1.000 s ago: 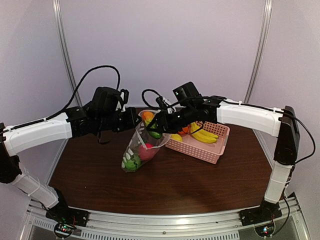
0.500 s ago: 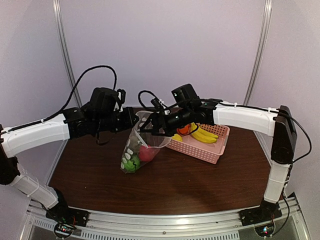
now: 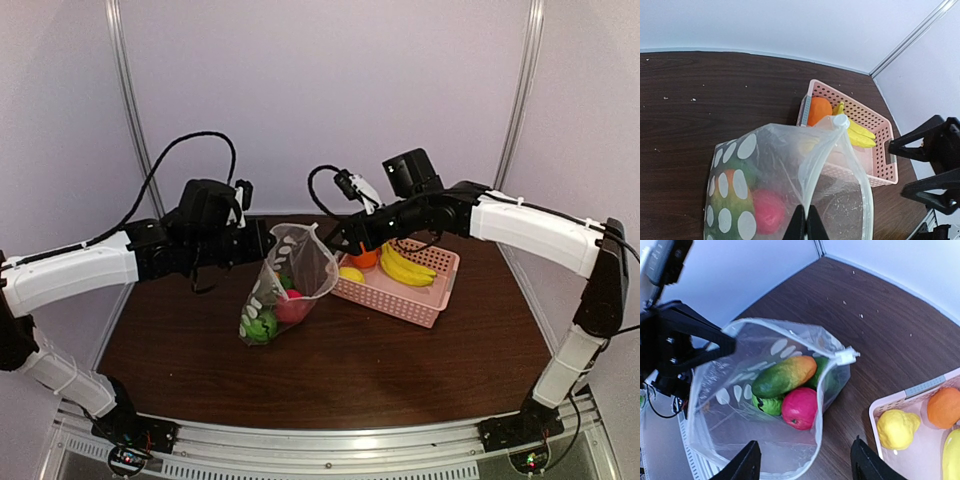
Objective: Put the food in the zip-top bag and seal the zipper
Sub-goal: Adjust the zipper food storage bag at the center of the board.
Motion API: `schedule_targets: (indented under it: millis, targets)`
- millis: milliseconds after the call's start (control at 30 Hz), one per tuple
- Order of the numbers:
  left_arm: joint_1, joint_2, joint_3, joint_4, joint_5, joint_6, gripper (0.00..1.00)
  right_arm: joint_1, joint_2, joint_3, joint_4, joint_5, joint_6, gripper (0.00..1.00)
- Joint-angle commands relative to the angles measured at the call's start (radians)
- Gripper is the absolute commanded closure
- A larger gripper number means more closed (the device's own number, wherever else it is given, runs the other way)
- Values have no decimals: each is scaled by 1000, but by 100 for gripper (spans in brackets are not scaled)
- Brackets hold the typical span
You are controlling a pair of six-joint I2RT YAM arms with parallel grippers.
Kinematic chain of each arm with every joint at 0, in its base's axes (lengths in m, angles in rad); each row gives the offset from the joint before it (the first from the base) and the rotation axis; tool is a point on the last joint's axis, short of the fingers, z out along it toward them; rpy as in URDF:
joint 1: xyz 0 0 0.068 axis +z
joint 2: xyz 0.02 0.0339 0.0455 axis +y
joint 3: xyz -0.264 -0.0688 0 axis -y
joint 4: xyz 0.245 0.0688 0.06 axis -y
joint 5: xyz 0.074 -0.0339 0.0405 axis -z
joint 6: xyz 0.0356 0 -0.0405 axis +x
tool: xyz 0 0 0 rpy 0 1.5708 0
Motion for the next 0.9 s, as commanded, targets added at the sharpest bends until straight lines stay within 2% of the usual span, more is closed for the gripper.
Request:
schedule_targets:
  millis: [0, 133, 167, 233, 300, 367, 433, 467, 567, 733, 800, 867]
  targets:
    - [2, -28, -19, 55, 4, 39, 100, 13, 94, -10, -96, 93, -96, 41]
    - [2, -37, -18, 38, -5, 48, 100, 17, 158, 46, -130, 85, -91, 55]
    - [2, -41, -18, 31, -11, 51, 100, 19, 172, 62, -137, 67, -90, 62]
    - [2, -45, -17, 15, -24, 58, 100, 19, 194, 97, -145, 47, -83, 85]
    - [2, -52, -4, -20, -51, 70, 100, 19, 216, 155, -158, 28, -79, 100]
    - [2, -66, 30, -94, -131, 84, 100, 19, 243, 251, -183, -21, -80, 100]
    - [1, -111, 53, -156, -273, 71, 100, 19, 246, 322, -173, -118, -86, 100]
    - [0, -151, 30, -121, -293, 76, 100, 19, 236, 324, -140, -155, -78, 100]
    - [0, -245, -74, 59, -259, 121, 100, 24, 241, 302, -60, -187, -28, 100]
    - [2, -121, 2, -42, -164, 135, 100, 25, 359, 351, -128, -203, -50, 100]
    - [1, -53, 45, -83, -96, 146, 100, 25, 379, 350, -136, -221, -51, 97]
    - [2, -1, 80, -106, -48, 152, 100, 25, 372, 338, -138, -241, -57, 90]
